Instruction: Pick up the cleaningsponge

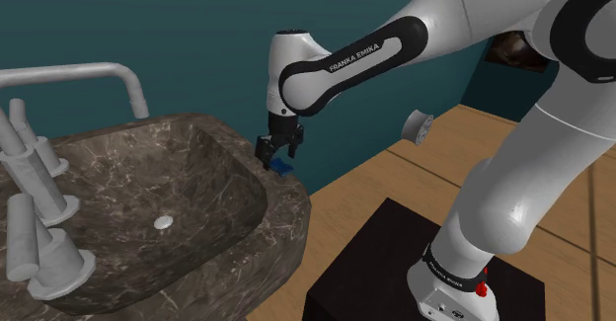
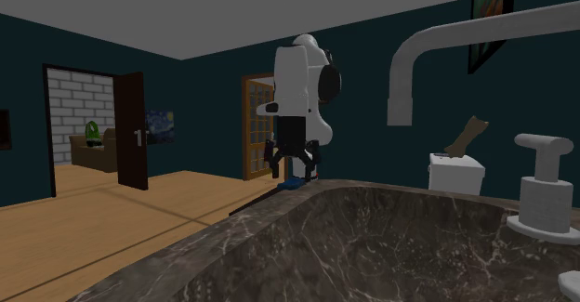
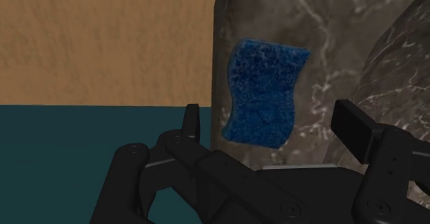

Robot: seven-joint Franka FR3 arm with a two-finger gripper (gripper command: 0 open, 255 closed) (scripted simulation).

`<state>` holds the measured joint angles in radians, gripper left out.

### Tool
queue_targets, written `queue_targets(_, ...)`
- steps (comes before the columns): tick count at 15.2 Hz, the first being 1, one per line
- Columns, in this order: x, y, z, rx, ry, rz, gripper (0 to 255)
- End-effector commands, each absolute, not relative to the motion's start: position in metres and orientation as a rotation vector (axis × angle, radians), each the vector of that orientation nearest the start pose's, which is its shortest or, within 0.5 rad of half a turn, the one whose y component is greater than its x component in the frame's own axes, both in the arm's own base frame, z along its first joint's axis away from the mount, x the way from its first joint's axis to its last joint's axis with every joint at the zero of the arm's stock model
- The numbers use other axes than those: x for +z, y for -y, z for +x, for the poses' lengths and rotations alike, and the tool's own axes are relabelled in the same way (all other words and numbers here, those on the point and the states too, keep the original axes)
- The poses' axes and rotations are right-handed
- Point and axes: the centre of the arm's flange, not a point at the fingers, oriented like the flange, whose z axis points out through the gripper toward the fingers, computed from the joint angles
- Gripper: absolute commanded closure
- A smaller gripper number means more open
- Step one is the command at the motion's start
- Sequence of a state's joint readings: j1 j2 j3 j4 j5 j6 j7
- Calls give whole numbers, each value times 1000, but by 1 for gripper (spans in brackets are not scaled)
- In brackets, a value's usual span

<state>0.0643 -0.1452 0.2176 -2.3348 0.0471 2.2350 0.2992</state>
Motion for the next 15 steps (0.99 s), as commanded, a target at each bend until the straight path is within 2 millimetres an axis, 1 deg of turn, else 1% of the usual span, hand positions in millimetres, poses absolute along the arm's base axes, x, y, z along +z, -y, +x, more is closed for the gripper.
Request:
queue_targets(1,391,-139,469,-62,-74,-3122,0)
queue_targets(2,391,-139,469,-62,-74,-3122,0)
queue_targets(3,390,-139,469,-62,-74,-3122,255)
queue_targets(12,391,-139,469,-62,-74,-3122,255)
queue_targets(15,406,-139,469,-62,-74,-3122,255)
